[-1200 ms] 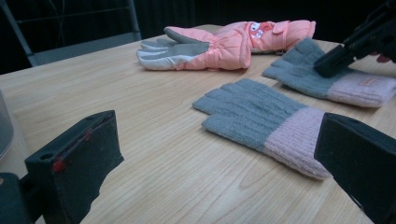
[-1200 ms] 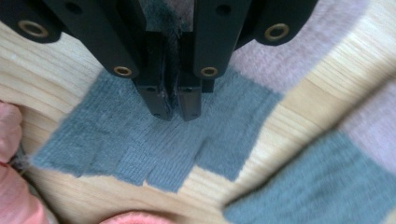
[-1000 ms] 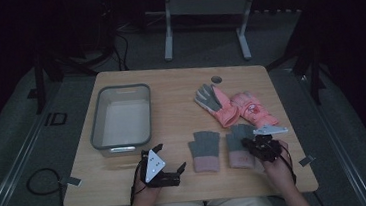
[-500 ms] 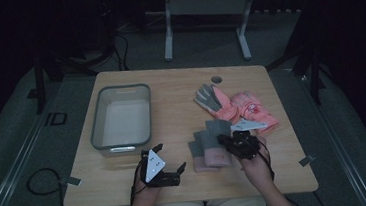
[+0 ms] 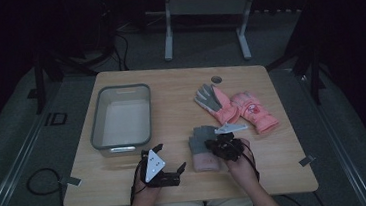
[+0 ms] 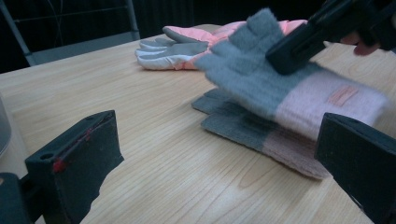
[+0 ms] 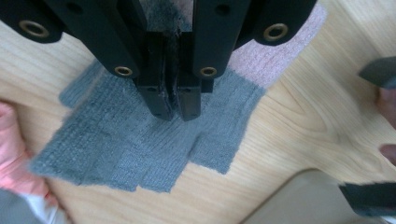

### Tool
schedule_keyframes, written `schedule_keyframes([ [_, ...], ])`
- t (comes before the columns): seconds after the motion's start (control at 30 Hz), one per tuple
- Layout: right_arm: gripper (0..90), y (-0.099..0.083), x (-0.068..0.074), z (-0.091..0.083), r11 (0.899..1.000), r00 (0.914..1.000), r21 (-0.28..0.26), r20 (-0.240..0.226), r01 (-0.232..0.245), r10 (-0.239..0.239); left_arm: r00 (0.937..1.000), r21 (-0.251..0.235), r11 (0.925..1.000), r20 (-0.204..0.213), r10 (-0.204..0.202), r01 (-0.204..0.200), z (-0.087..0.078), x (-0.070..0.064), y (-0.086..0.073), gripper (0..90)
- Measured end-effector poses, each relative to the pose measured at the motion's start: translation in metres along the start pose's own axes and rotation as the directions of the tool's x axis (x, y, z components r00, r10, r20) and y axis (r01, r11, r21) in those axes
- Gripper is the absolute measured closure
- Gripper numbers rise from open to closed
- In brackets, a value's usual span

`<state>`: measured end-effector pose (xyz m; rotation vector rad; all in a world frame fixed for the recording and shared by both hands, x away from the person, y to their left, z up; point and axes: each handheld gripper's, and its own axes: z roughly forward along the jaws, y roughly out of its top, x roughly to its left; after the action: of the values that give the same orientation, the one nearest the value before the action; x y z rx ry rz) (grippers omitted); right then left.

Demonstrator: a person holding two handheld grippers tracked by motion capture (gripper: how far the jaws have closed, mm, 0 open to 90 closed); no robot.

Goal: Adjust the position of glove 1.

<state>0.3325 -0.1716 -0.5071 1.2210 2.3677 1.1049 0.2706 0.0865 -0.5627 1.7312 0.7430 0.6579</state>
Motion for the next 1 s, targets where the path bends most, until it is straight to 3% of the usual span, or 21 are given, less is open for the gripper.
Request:
schedule_keyframes([
  [0.43,84.0,-0.012,-0.011,0.021,0.998,0.9996,0.06,-0.022,-0.015,0.016,0.9999,0.009,0.9999,0.0,0.014,-0.014,0.001,-0.001,0.0,0.0],
  [0.8,80.2,-0.017,-0.015,0.027,0.999,0.9994,0.05,-0.033,0.0,0.002,0.9993,0.022,0.9996,-0.033,0.017,-0.016,0.003,-0.002,0.001,0.0],
  [0.9,78.7,-0.019,-0.015,0.027,0.999,0.9994,0.042,-0.035,-0.001,0.002,0.999,0.04,0.9988,-0.033,0.028,-0.027,0.004,-0.003,0.002,0.1],
  [0.97,77.2,-0.02,-0.015,0.026,0.999,0.9992,0.038,-0.039,0.001,0.0,0.9987,0.043,0.9986,-0.039,0.034,-0.032,0.005,-0.004,0.002,5.8],
  [1.0,75.7,-0.02,-0.015,0.025,0.999,0.999,0.034,-0.045,-0.001,0.003,0.9962,0.053,0.997,-0.063,0.06,-0.056,0.005,-0.006,0.002,5.8],
])
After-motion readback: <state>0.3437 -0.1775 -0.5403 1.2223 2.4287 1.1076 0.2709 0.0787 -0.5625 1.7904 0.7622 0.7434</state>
